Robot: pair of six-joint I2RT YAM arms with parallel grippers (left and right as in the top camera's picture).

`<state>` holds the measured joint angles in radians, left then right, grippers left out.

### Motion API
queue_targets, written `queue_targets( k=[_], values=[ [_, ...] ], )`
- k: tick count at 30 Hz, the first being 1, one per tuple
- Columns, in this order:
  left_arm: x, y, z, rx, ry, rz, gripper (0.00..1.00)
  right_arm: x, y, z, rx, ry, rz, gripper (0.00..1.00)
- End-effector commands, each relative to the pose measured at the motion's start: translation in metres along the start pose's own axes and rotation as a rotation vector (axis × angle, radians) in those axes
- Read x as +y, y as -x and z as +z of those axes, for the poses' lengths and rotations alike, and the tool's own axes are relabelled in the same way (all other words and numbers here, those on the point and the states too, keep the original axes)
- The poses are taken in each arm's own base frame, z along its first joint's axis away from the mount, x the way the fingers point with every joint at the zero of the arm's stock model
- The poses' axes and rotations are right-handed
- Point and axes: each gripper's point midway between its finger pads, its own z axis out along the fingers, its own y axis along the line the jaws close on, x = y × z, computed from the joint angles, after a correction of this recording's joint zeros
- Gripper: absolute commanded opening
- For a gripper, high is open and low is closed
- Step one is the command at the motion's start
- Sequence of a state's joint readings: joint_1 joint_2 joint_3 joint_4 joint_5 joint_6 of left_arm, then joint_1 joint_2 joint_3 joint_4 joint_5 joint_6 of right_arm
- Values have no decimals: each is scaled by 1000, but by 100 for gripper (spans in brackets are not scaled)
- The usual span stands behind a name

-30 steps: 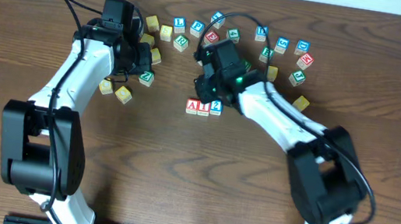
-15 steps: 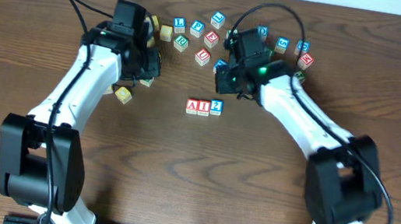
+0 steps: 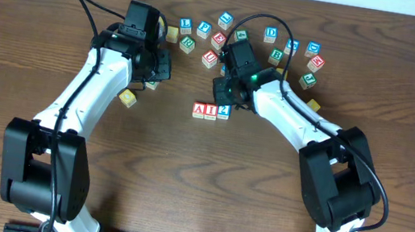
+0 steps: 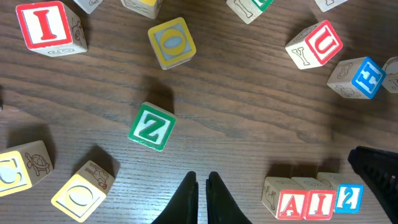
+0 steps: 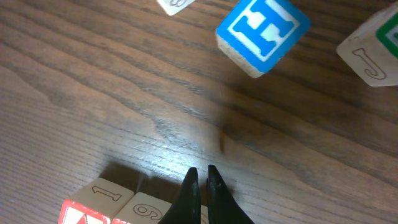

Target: Spell out AI2

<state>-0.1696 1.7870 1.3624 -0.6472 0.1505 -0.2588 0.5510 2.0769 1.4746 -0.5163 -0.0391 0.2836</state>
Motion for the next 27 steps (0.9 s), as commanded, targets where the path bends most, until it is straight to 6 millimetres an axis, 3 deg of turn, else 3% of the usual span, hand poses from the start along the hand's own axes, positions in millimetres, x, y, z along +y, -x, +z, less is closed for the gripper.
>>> queue_targets(
  k=[1, 14, 27],
  values=[
    [5, -6, 6, 16, 19, -7, 8, 3, -4, 2, 1, -32, -78, 1],
    [5, -6, 6, 16, 19, -7, 7, -10, -16, 5, 24, -123, -124, 1],
    [5, -6, 6, 16, 19, -7, 7, -8, -19, 6, 29, -120, -130, 1]
  ],
)
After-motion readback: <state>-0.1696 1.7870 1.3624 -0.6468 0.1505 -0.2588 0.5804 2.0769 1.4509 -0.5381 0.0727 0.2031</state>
